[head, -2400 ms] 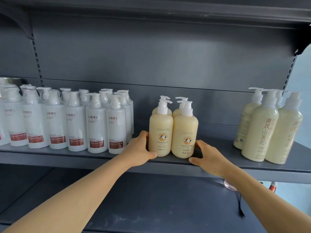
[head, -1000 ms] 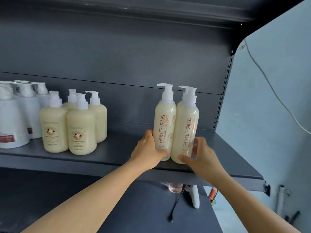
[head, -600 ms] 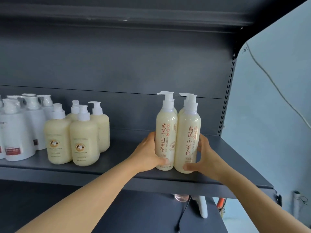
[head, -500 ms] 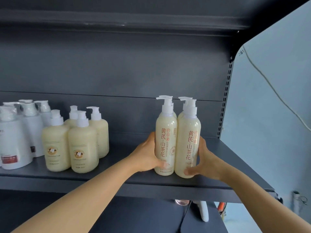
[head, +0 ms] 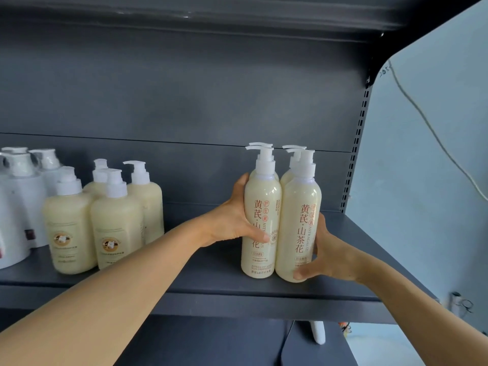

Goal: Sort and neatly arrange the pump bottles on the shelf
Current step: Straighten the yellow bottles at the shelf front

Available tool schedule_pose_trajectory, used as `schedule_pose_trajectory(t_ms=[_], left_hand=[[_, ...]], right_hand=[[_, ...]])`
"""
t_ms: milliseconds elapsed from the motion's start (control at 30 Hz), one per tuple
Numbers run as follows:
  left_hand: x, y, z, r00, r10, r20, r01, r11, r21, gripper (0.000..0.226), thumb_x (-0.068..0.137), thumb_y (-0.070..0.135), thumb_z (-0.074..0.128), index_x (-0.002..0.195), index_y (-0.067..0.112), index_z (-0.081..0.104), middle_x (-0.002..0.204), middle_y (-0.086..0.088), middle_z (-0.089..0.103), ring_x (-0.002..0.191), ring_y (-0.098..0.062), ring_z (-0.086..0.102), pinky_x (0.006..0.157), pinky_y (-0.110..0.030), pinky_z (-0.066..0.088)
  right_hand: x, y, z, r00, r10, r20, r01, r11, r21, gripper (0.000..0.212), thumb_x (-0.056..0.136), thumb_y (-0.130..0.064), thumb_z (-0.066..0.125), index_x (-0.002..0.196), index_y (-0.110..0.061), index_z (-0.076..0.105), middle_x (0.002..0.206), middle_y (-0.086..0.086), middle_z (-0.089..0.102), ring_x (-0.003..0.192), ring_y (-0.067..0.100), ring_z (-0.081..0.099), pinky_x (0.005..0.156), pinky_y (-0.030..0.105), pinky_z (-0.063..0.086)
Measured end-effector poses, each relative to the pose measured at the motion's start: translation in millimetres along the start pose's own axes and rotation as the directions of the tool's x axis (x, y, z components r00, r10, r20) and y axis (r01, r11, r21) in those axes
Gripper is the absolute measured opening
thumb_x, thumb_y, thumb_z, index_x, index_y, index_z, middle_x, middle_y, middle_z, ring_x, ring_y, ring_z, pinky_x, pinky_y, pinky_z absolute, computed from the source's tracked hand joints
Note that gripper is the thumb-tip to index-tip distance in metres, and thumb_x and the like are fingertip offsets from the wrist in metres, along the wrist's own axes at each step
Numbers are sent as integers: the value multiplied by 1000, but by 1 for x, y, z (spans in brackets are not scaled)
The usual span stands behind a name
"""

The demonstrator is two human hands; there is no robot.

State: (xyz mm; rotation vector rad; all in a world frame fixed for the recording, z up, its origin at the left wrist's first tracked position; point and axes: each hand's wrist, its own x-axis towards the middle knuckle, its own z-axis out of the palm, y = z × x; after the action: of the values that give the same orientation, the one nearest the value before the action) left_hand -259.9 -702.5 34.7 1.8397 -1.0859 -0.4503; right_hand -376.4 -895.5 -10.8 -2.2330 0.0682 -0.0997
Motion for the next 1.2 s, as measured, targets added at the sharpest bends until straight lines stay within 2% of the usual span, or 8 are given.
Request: schedule_pose_trajectory(t_ms=[133,267,400,467,600,767,1000,1200], left_hand=[[0,1,-4,1000,14,11,-14,1000,0,116,71,-4,76,143,41,-3,121,12,46,107,-1,54,77,-20,53],[0,2,-11,1000,0,-8,0,999,-45,105,74,2,75,142,40,5,122,9,50,108,-4,55,82,-28,54],[5,6,-14,997,-41,-66,32,989,-142,89,75,19,79,137,36,17,121,8,53,113,-14,56,92,-46,51],[6,7,-14,995,-50,-81,37,987,-156,87,74,22,80,134,34,19,119,7,54,113,-15,57,94,-49,49],[4,8,-17,994,-46,-101,32,991,-133,83,76,19,77,135,30,19,115,5,57,108,-15,60,89,-46,53],[-7,5,-28,993,-31,-118,17,994,-112,86,77,14,75,140,34,20,115,6,58,102,-11,62,73,-33,54],[-32,-3,-53,987,-51,-153,37,995,-94,82,77,13,74,139,34,24,114,10,57,100,-6,61,70,-29,52],[-41,-8,-64,984,-44,-173,27,995,-100,81,78,11,74,139,33,25,113,6,57,100,-8,61,70,-29,53]], right_hand=[[2,1,3,1000,10,-4,-9,999,37,123,66,-2,83,139,-41,-8,131,-13,34,120,3,40,79,8,50],[2,1,6,1000,2,-5,-2,999,48,123,66,-1,82,140,-40,-8,132,-10,34,121,4,40,78,9,52],[4,2,8,1000,2,-19,-1,999,53,124,65,-2,83,140,-42,-7,133,-10,33,121,3,39,78,10,52],[3,2,9,1000,1,-25,0,999,52,124,64,-4,84,140,-43,-6,133,-11,34,123,4,39,79,11,52],[3,-1,13,999,2,-32,0,998,60,123,64,-1,83,142,-39,-5,131,-10,37,120,2,41,77,10,52],[8,-9,25,1000,-3,-11,4,998,66,122,66,-1,83,141,-39,-6,128,-13,39,116,2,44,75,12,53],[21,-31,49,999,-38,24,37,998,44,124,64,-4,83,141,-42,-7,132,-13,36,121,5,42,82,17,52],[27,-42,62,999,-30,22,29,999,37,123,67,-1,81,142,-38,-9,124,-21,37,113,0,44,74,10,52]])
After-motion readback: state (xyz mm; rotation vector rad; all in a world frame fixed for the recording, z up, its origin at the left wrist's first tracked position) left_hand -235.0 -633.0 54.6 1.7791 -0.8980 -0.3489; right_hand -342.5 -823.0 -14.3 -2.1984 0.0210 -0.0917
